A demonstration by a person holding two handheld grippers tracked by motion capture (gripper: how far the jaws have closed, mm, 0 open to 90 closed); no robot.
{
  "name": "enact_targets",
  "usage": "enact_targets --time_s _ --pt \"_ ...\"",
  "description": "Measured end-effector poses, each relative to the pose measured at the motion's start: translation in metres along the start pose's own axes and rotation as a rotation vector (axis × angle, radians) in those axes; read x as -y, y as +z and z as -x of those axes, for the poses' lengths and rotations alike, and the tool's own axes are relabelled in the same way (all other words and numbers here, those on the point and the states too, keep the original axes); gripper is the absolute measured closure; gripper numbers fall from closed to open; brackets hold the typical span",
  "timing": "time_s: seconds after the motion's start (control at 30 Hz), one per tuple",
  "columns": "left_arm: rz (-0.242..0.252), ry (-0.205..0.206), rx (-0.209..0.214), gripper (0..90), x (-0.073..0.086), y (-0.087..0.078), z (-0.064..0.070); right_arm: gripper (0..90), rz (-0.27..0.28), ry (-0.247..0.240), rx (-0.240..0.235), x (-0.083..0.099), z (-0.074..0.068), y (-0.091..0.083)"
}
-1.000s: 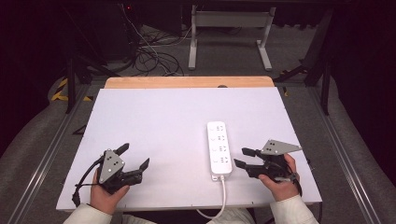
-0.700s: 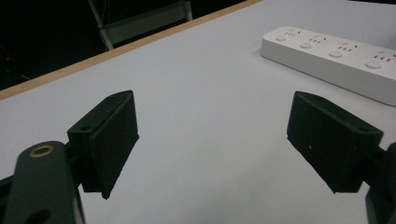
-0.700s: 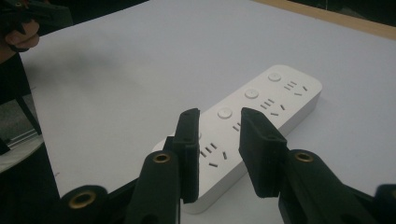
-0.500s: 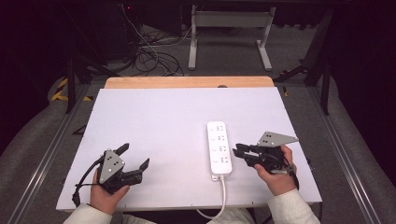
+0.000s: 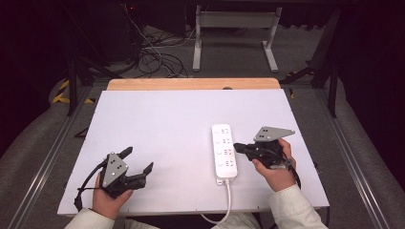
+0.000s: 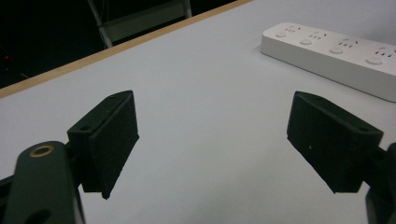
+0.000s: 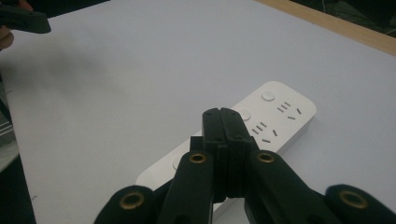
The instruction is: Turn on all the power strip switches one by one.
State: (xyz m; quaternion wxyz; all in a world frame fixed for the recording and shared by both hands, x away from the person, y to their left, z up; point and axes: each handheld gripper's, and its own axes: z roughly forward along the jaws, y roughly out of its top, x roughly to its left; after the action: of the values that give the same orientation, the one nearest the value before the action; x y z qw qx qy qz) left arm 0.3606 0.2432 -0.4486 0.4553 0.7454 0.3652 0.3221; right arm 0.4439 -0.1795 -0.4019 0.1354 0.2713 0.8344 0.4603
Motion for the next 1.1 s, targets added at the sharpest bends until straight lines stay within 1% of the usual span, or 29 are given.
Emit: enact_targets --time_s 0.1,0.13,0.23,0.27,0.3,0.33,0.37,0.43,0.47,0.5,0.53,0.57,0.6,0.67,0.7,0.73,0.77,0.87,0.93,0.97,1.1 --pt "-0.001 0.005 -0.003 16.9 0.000 0.000 0.000 90.0 -0.004 -0.005 0.003 -0.002 0.000 0.000" --pt "0.000 0.001 -0.002 16.9 0.000 0.000 0.000 90.0 -0.008 -0.014 0.009 -0.005 -0.001 0.002" --pt "-0.004 0.008 -0.006 16.9 0.000 0.000 0.000 90.0 -0.014 -0.021 0.028 -0.010 0.000 0.009" --pt "-0.004 0.002 -0.004 16.9 0.000 0.001 0.000 90.0 -0.014 -0.021 0.028 -0.010 0.000 0.009" --pt "-0.004 0.002 -0.005 16.9 0.000 0.001 0.001 90.0 -0.021 -0.027 0.035 -0.013 0.001 0.013" --pt "-0.004 0.002 -0.005 16.9 0.000 0.001 0.000 90.0 -0.059 -0.026 0.039 -0.018 0.004 0.021" --pt "-0.004 0.003 -0.005 16.9 0.000 0.001 0.000 90.0 -0.083 -0.015 0.025 -0.021 0.006 0.026" --pt "-0.005 0.005 -0.006 16.9 0.000 0.001 0.000 90.0 -0.101 -0.018 0.020 -0.026 0.009 0.033" --pt "-0.005 0.005 -0.006 16.9 0.000 0.001 0.000 90.0 -0.101 -0.018 0.020 -0.026 0.009 0.033" --pt "-0.005 0.005 -0.006 16.9 0.000 0.001 0.000 90.0 -0.109 -0.018 0.017 -0.029 0.010 0.037" --pt "-0.004 0.005 -0.006 16.9 0.000 0.001 0.000 90.0 -0.117 -0.004 0.000 -0.032 0.014 0.044" --pt "-0.004 0.005 -0.006 16.9 0.000 0.001 0.000 90.0 -0.117 -0.004 0.000 -0.032 0.014 0.044" --pt "-0.004 0.005 -0.006 16.9 0.000 0.001 0.000 90.0 -0.129 0.012 -0.005 -0.035 0.018 0.053" --pt "-0.003 0.003 -0.005 16.9 0.000 0.000 0.000 90.0 -0.127 0.030 -0.002 -0.036 0.023 0.062" --pt "-0.003 0.009 -0.007 16.9 0.000 0.000 -0.001 90.0 -0.126 0.036 -0.004 -0.036 0.025 0.066" --pt "-0.002 0.003 -0.005 16.9 0.000 0.000 0.000 90.0 -0.125 0.043 -0.005 -0.036 0.028 0.070" --pt "-0.002 0.003 -0.005 16.9 0.000 0.000 0.000 90.0 -0.128 0.047 0.000 -0.037 0.029 0.074" --pt "-0.005 0.004 -0.004 16.9 0.000 0.001 -0.001 90.0 -0.143 0.038 0.020 -0.037 0.032 0.083" --pt "-0.008 0.013 -0.007 16.9 0.000 0.001 -0.001 90.0 -0.157 0.026 0.035 -0.037 0.034 0.089" --pt "-0.008 0.013 -0.007 16.9 0.000 0.001 -0.001 90.0 -0.157 0.026 0.035 -0.037 0.034 0.089" --pt "-0.007 0.014 -0.008 16.9 0.000 0.000 -0.001 90.0 -0.170 0.032 0.056 -0.035 0.040 0.101"
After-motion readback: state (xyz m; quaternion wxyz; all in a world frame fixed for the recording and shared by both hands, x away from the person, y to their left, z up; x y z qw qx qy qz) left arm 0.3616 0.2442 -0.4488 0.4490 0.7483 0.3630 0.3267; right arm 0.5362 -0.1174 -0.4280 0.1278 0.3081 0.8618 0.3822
